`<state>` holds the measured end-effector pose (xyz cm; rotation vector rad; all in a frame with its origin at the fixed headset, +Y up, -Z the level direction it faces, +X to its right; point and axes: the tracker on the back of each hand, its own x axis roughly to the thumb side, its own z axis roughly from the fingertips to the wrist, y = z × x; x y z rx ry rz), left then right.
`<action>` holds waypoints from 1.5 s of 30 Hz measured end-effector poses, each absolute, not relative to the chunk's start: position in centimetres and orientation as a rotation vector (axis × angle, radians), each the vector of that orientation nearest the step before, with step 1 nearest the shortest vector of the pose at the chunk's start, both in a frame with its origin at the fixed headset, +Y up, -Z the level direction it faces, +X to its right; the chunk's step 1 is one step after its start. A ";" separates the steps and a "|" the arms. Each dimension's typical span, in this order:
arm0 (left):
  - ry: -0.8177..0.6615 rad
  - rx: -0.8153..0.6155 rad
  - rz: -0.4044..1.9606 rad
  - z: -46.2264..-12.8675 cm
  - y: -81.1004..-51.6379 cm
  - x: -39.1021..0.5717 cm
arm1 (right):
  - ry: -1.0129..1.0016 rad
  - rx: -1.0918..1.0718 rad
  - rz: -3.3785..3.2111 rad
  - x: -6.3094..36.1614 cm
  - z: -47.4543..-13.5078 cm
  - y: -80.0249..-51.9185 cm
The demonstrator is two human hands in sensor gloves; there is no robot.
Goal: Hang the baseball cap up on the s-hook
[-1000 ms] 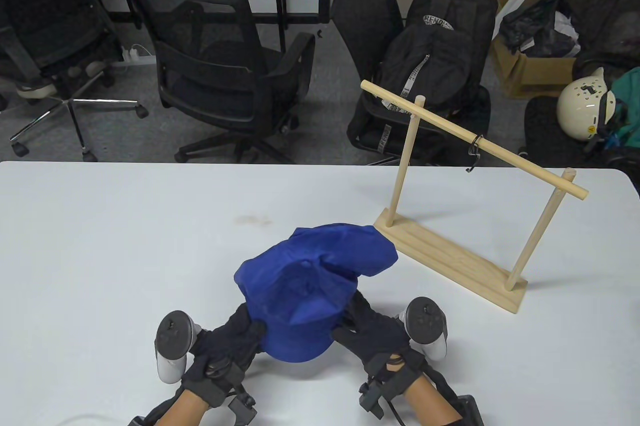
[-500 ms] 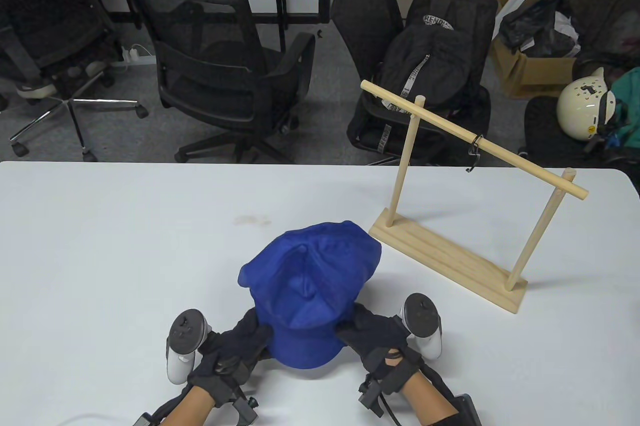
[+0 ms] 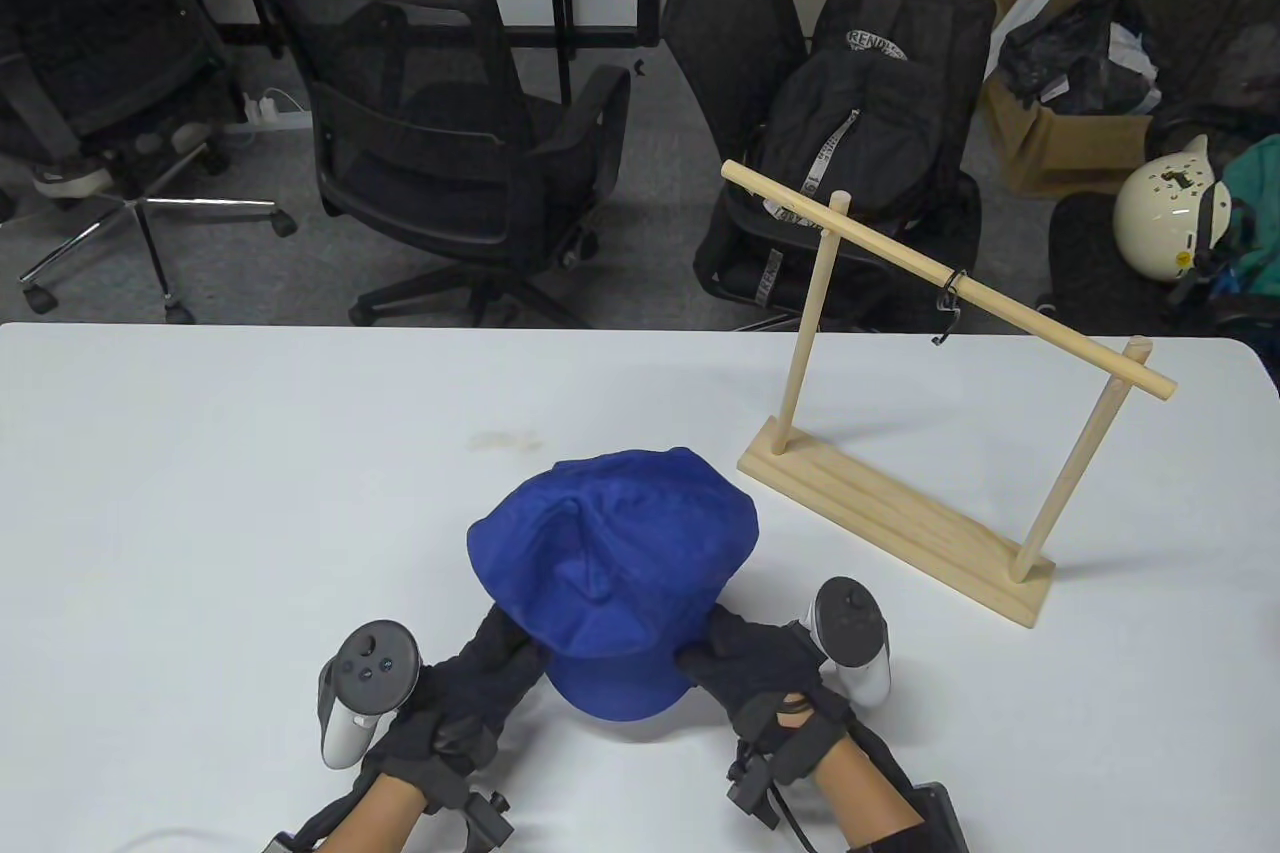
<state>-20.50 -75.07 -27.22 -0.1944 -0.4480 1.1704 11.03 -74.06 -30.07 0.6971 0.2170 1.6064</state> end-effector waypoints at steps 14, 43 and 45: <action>-0.444 -0.087 1.125 -27.2 -73.6 -22.3 | -0.115 0.649 1.916 13.4 -29.8 -67.8; -0.441 -0.097 1.085 -27.4 -73.5 -22.7 | -0.569 0.231 2.024 25.0 -33.8 -64.7; -0.442 -0.098 1.083 -27.5 -73.5 -22.7 | -0.575 0.204 2.028 25.6 -33.8 -65.3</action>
